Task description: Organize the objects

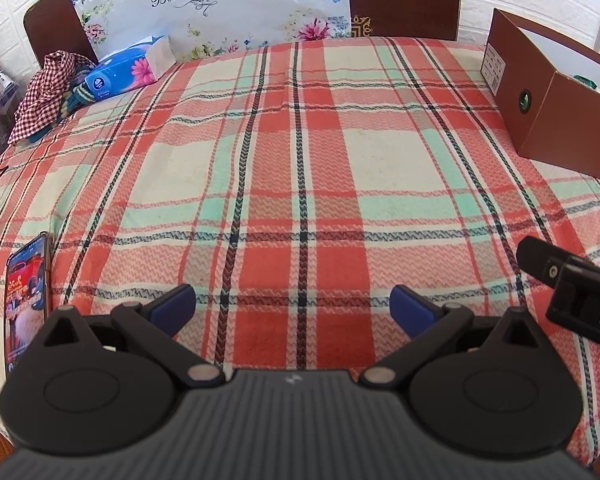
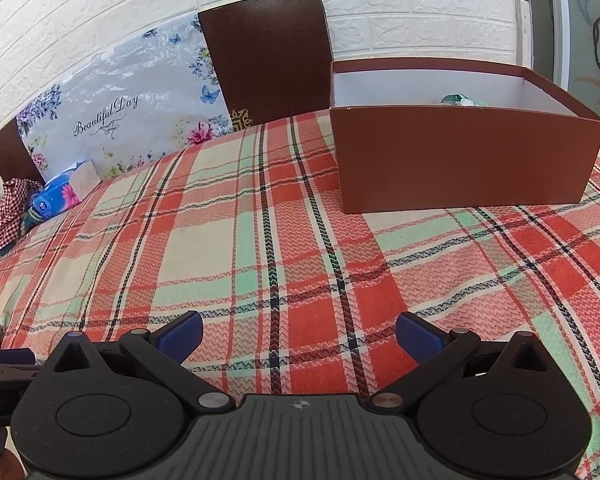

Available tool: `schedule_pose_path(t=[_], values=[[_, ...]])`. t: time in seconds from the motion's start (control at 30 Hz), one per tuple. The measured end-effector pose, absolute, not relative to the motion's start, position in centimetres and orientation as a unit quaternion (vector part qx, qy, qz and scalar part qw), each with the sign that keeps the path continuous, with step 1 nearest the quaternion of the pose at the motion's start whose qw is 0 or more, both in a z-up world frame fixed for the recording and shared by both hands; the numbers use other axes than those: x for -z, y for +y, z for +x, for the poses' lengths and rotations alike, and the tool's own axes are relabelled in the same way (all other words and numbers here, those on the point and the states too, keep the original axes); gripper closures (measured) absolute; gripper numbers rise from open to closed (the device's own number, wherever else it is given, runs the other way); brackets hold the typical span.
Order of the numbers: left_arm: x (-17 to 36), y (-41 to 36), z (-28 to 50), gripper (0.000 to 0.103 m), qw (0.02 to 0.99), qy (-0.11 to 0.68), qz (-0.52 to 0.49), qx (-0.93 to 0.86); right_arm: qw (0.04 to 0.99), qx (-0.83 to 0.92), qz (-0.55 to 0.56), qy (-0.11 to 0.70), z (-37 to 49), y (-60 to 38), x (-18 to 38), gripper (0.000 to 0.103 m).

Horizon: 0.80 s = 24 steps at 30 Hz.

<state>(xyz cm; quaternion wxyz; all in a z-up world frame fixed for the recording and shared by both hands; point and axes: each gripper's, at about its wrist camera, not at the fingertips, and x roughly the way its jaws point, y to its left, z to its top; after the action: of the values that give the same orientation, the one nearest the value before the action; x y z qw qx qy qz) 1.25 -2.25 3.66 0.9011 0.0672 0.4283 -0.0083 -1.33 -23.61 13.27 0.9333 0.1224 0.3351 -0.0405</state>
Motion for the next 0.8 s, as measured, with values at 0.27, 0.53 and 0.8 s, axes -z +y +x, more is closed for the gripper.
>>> schedule_pose_path(t=[0.27,0.53,0.8], values=[[-3.60,-2.40,1.19,0.000,0.902,0.426,0.070,0.012,0.934,0.042,0.124,0.333,-1.31,-23.66,-13.29,0.001],[-3.63,-2.63,1.07,0.000,0.903,0.424,0.071,0.019,0.940,0.051,0.118,0.317,-1.53,-23.67,-13.64,0.001],[-3.69,-2.75,1.00,0.000,0.903,0.422,0.071,0.023,0.943,0.051,0.112,0.309,-1.54,-23.72,-13.80,0.001]])
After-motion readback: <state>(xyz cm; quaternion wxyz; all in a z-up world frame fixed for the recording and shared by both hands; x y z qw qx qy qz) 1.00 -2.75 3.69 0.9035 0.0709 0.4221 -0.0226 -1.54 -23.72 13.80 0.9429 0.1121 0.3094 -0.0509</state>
